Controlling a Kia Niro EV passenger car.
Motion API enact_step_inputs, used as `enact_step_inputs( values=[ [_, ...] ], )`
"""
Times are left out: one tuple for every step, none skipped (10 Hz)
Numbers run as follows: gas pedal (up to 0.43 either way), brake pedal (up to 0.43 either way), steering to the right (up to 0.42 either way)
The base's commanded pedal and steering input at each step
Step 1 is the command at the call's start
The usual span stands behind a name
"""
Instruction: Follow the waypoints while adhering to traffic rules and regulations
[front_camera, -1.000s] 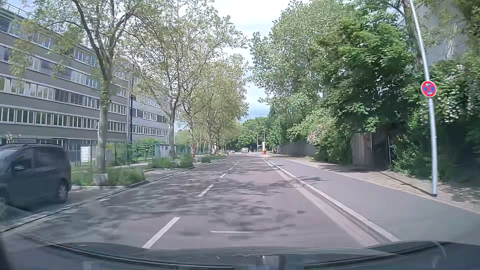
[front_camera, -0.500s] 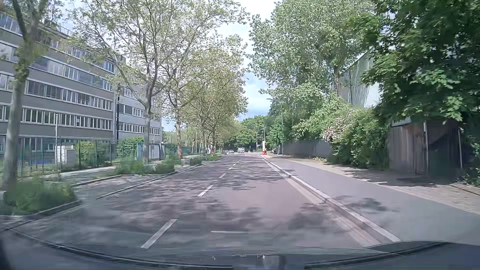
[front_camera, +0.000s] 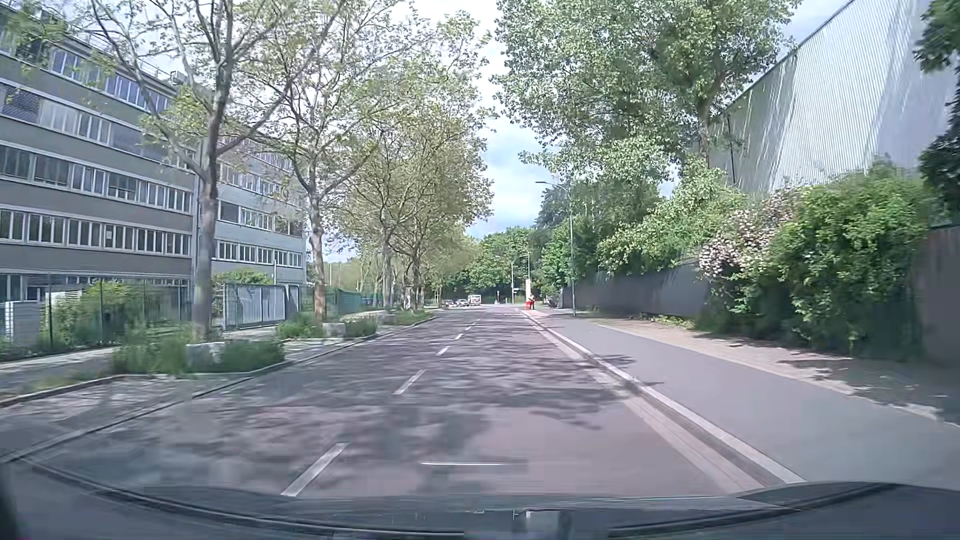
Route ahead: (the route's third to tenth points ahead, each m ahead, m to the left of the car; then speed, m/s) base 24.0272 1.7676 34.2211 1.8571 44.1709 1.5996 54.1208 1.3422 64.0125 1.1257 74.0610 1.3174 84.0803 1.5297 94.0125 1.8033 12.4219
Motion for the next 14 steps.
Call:
enact_step_inputs(
  values=[
    [0.067, 0.0, 0.001],
    [0.067, 0.0, 0.001],
    [0.067, 0.0, 0.0],
    [0.067, 0.0, 0.0],
    [0.067, 0.0, 0.0],
    [0.067, 0.0, 0.0],
    [0.067, 0.0, 0.0],
    [0.067, 0.0, 0.0],
    [0.067, 0.0, 0.0],
    [0.067, 0.0, 0.0],
    [0.067, 0.0, 0.0],
    [0.067, 0.0, 0.0],
    [0.067, 0.0, 0.001],
    [0.067, 0.0, 0.001]
  ],
)
